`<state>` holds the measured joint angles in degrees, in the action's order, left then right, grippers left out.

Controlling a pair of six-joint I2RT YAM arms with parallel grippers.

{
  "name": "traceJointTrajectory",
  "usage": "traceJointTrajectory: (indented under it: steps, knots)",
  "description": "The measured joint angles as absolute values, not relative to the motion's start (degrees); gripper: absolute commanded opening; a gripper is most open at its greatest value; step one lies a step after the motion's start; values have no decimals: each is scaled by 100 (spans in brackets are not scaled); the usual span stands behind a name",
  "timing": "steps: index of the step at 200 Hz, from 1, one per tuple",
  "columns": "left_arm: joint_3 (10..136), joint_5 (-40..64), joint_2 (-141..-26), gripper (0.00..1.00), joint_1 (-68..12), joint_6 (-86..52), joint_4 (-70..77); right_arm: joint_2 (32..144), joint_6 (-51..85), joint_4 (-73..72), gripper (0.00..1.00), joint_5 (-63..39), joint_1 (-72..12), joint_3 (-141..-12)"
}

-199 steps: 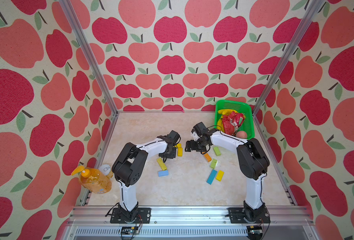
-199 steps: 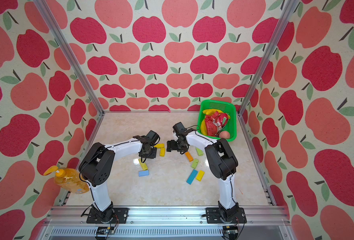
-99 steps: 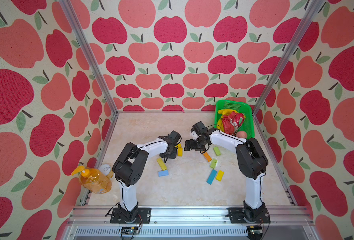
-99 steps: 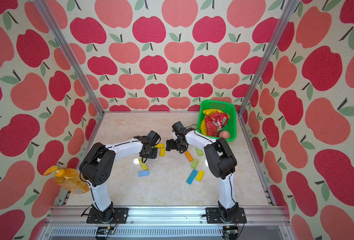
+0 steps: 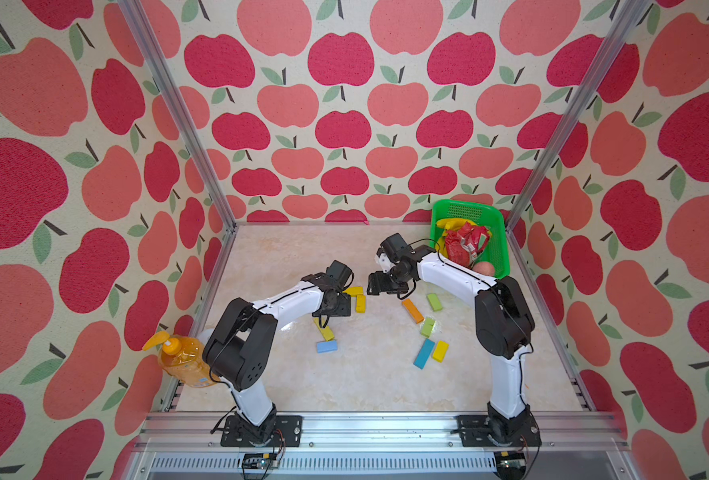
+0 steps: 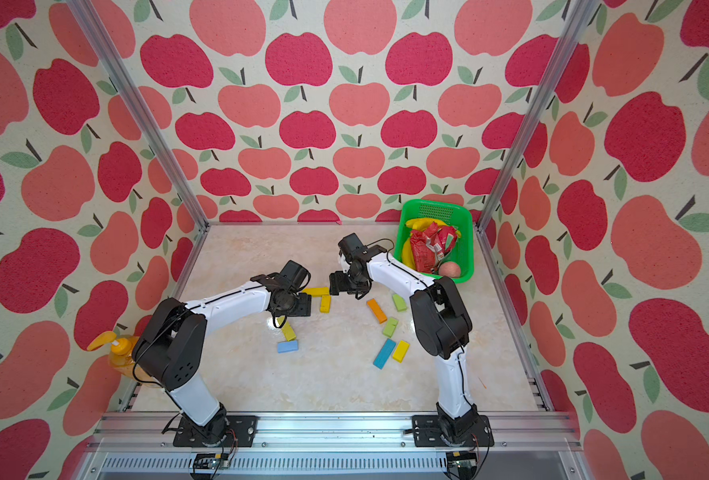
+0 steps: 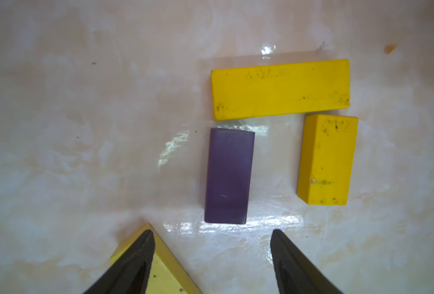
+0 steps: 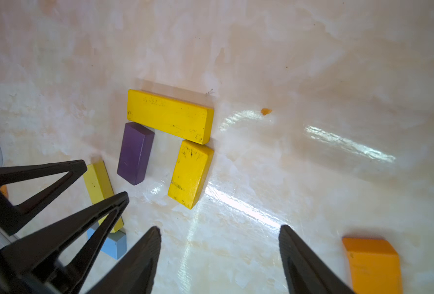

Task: Assemble the letter p with building blocks
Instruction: Assemble the building block at the center of the board, then adjust the building block at the center of the board.

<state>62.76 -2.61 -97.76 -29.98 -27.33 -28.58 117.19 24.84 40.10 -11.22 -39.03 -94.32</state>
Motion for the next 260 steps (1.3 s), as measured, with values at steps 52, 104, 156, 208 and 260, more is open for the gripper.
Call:
traceJointTrajectory:
  steps: [52, 104, 156, 208, 260]
  knots:
    - [5874, 95, -9452, 72, -2340, -2602, -2694, 12342, 2639, 4510, 69, -1125, -4171, -10031]
    - [5686, 307, -8980, 72, -2088, -2438, -2626, 12960, 2869, 4987, 69, -1096, -4438, -10737]
    - [5312, 504, -8825, 71, -1883, -2410, -2475, 13458, 2995, 5505, 66, -862, -4486, -11518]
    - [5247, 681, -8796, 71, -1667, -2292, -2364, 13865, 3079, 5911, 61, -775, -4556, -12140]
    - [5140, 825, -8761, 71, -1557, -2252, -2281, 13933, 3144, 6104, 56, -753, -4639, -12215]
